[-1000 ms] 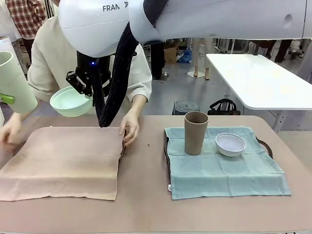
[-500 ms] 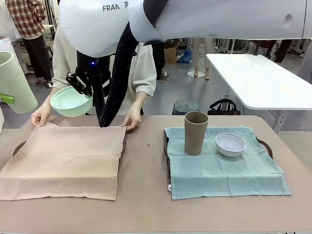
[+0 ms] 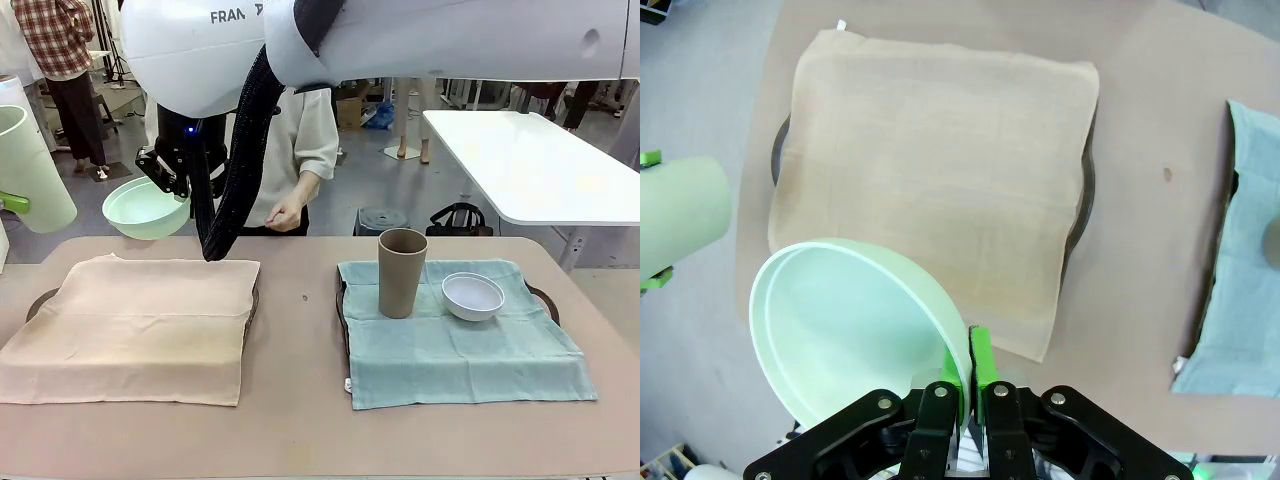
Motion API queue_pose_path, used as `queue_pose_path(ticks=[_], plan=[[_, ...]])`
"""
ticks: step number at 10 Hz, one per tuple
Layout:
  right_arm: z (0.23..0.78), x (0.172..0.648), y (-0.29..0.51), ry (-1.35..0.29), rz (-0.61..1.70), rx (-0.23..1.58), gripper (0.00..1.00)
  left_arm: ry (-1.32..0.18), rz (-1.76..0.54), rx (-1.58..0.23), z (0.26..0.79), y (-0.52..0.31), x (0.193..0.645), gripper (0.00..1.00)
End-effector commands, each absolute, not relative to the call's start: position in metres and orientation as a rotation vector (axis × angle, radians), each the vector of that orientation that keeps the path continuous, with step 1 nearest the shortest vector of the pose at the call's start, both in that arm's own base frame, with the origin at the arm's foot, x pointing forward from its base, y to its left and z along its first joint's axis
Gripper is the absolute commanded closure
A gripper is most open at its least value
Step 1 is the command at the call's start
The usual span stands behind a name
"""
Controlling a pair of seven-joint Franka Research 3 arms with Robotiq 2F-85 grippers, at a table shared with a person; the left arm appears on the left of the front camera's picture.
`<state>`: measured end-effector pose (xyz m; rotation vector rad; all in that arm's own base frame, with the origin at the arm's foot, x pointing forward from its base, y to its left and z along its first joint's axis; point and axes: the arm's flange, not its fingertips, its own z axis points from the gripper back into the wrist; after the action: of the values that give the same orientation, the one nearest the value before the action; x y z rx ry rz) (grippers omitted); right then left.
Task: Set up a tray with a mat and arrange the tableware.
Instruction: Place the Picnic Bowl and Reusable plastic cup back onto the Handle tray in front of the human's position.
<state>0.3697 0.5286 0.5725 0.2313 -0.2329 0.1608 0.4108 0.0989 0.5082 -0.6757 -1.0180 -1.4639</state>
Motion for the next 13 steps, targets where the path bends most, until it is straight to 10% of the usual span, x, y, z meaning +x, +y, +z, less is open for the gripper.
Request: queue_pose_path(ticks=[1,13], plan=[[0.574,0.37,0.529,-0.239,0.162,0.22,1.0,-1.025,-1.472,-0.67,0.509,0.098,0.411,0.21],[0.397,0.445,0.561,-0.143,0.139,0.272,0.96,-0.868,-1.384,-0.755,0.344,0.092,0.47,0.17]])
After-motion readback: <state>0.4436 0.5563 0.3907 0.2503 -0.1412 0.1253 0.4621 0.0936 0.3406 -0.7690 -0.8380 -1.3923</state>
